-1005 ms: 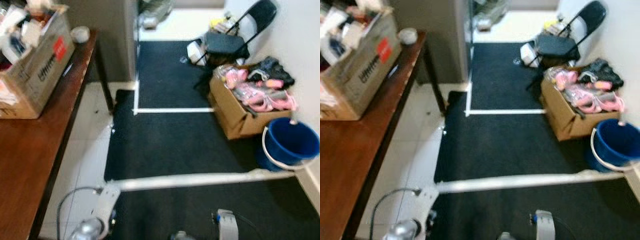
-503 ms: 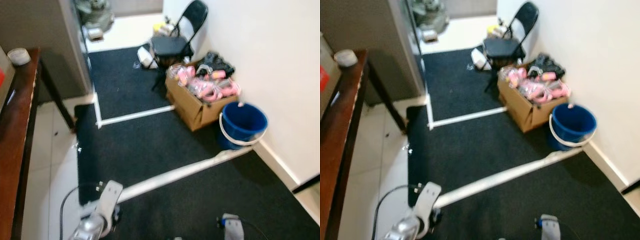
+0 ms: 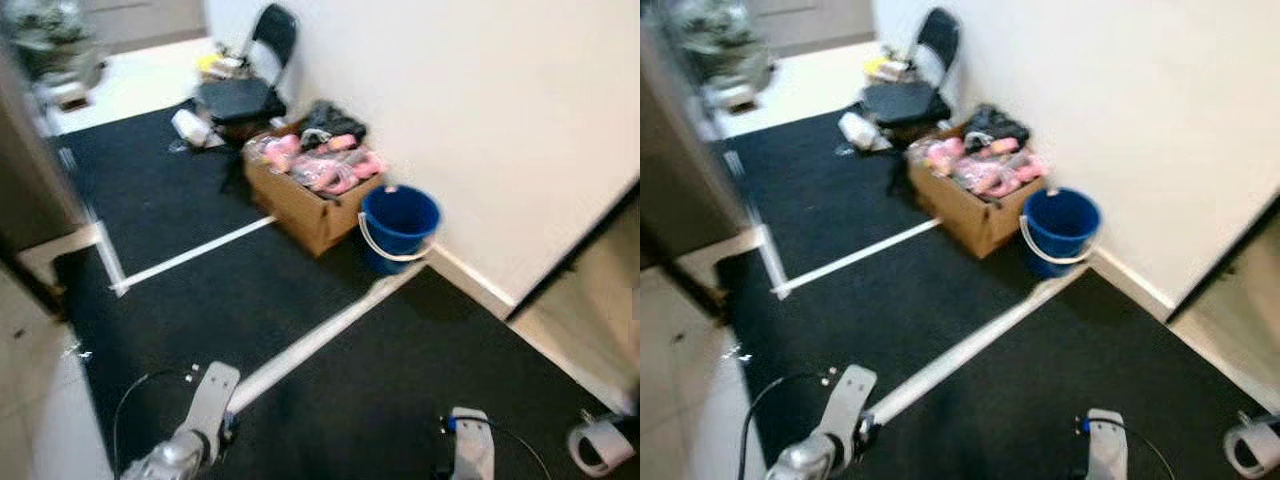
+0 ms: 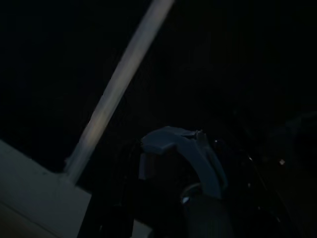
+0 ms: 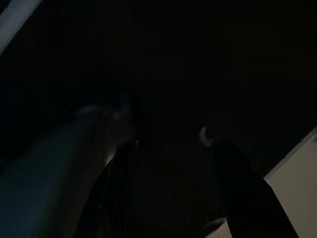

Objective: Picking trash to rubbish bin

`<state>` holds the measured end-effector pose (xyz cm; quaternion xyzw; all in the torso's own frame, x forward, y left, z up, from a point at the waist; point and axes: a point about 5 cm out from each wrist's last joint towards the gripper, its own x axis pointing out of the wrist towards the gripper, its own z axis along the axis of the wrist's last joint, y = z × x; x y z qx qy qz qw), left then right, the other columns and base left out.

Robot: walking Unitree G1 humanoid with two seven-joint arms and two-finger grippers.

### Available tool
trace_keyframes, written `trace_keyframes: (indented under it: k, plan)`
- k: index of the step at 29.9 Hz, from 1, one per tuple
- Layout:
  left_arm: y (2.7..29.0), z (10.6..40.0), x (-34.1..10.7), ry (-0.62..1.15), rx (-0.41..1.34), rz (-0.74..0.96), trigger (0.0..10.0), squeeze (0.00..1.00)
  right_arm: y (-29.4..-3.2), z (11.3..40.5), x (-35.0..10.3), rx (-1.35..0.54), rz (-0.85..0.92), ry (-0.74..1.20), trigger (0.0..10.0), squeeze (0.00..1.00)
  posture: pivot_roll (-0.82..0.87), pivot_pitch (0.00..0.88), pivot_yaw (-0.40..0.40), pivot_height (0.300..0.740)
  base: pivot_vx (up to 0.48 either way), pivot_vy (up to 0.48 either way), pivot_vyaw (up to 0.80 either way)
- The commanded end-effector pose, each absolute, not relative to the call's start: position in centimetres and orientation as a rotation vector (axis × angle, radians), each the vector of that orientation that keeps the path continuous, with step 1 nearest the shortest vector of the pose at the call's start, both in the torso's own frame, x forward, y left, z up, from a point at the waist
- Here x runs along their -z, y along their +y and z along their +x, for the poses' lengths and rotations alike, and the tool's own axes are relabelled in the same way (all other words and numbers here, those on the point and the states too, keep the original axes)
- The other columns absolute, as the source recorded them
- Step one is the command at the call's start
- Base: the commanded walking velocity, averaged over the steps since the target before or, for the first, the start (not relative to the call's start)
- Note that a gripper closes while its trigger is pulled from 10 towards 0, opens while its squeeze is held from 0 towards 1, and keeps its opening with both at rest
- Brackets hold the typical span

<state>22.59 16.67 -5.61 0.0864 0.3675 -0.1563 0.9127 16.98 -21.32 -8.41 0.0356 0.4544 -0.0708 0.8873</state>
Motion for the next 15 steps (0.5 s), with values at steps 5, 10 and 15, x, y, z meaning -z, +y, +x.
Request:
trace_keyframes:
  k: [5, 10, 15]
  plan:
    - [16.57, 22.16, 5.83, 0.757, 0.317, 0.126, 10.0, 0.00, -21.31, 16.58, 8.58, 0.126, 0.059, 0.951, 10.0, 0.00, 0.04, 0.120, 0.019, 0.740, 0.000, 0.000, 0.00]
    - [16.46, 22.58, 5.50, 0.732, 0.307, 0.068, 10.0, 0.00, -21.16, 16.96, 8.40, 0.098, 0.044, 0.933, 10.0, 0.00, 0.04, 0.121, 0.022, 0.740, 0.000, 0.000, 0.00]
    - [16.39, 22.70, 5.39, 0.722, 0.310, 0.054, 10.0, 0.00, -20.88, 17.27, 8.29, 0.076, 0.023, 0.922, 10.0, 0.00, 0.04, 0.121, 0.022, 0.740, 0.155, 0.000, 0.00]
